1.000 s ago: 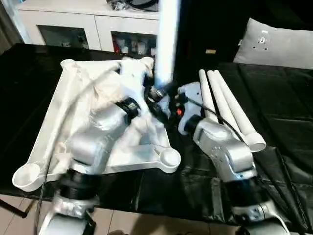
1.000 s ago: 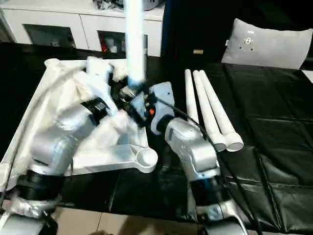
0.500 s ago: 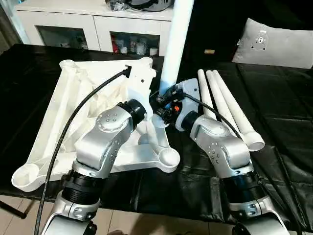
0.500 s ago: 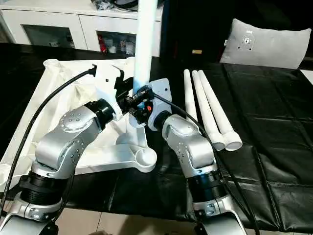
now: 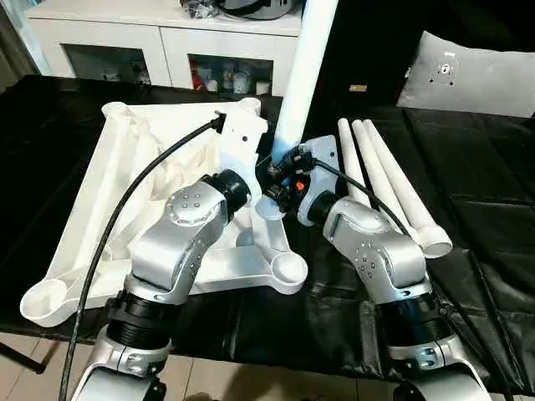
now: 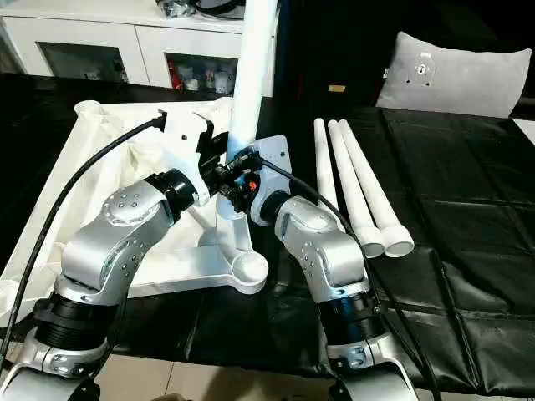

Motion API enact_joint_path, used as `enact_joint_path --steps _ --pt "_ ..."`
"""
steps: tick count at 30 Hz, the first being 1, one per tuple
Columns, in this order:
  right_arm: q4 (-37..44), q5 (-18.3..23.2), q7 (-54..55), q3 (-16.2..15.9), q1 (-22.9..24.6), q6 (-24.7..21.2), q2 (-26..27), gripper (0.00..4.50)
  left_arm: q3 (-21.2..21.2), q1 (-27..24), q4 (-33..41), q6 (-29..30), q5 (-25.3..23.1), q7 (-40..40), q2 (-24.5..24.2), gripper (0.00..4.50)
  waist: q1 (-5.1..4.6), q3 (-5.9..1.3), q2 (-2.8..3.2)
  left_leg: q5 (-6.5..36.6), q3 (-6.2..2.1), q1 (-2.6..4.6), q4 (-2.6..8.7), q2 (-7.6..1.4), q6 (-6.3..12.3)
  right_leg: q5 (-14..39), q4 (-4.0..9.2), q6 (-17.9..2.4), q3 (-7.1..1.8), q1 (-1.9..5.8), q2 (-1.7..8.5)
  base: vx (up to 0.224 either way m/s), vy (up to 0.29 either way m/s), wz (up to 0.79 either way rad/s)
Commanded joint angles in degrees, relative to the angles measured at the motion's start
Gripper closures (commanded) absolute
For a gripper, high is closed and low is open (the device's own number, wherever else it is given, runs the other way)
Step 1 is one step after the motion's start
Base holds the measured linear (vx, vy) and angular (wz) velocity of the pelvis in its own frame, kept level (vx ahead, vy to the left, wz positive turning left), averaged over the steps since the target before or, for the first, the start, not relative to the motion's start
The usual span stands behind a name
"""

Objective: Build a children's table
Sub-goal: Insert table leg to table base

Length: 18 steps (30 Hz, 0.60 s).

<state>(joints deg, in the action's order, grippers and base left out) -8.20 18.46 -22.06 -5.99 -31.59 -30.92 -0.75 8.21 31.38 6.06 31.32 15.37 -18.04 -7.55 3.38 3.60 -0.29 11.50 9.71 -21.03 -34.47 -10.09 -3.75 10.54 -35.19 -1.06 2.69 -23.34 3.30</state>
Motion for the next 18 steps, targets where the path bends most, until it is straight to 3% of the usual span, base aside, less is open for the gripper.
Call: enact_joint_path --steps 1,7,14,18 --pt "-1.0 1.3 -0.8 1.8 -1.0 -0.2 -0.3 2.55 -1.8 0.2 1.6 0.7 2.1 -0.4 0.1 1.87 0.18 -4.34 -0.23 2.5 -0.51 0.07 3.44 -2.16 0.69 4.8 3.21 -10.2 -2.64 3.69 3.99 0.0 0.0 0.0" --pt "-0.8 2.1 -3.7 2.2 -1.0 -0.4 -2.0 2.55 -3.8 0.6 2.4 1.9 5.2 -2.3 0.5 1.87 0.23 -4.35 -0.28 2.8 -0.45 0.12 3.36 -2.17 0.96 5.1 3.25 -10.6 -2.64 3.72 4.01 0.0 0.0 0.0" --pt "0.2 4.1 -9.5 2.2 -0.5 -2.5 -5.4 2.56 -7.7 1.5 4.5 5.4 14.1 -6.4 2.0 1.87 0.44 -4.36 -0.47 2.5 -0.41 0.04 3.24 -2.07 1.76 5.4 3.25 -11.0 -2.58 3.88 4.0 0.0 0.0 0.0" --pt "0.8 5.1 -12.7 1.4 -0.1 -2.3 -6.8 2.57 -6.5 1.5 4.5 6.7 12.9 -7.3 0.0 1.87 0.48 -4.38 -0.46 2.4 -0.47 0.08 3.24 -2.2 2.31 5.6 3.28 -10.9 -2.54 3.78 3.99 0.0 0.0 0.0"
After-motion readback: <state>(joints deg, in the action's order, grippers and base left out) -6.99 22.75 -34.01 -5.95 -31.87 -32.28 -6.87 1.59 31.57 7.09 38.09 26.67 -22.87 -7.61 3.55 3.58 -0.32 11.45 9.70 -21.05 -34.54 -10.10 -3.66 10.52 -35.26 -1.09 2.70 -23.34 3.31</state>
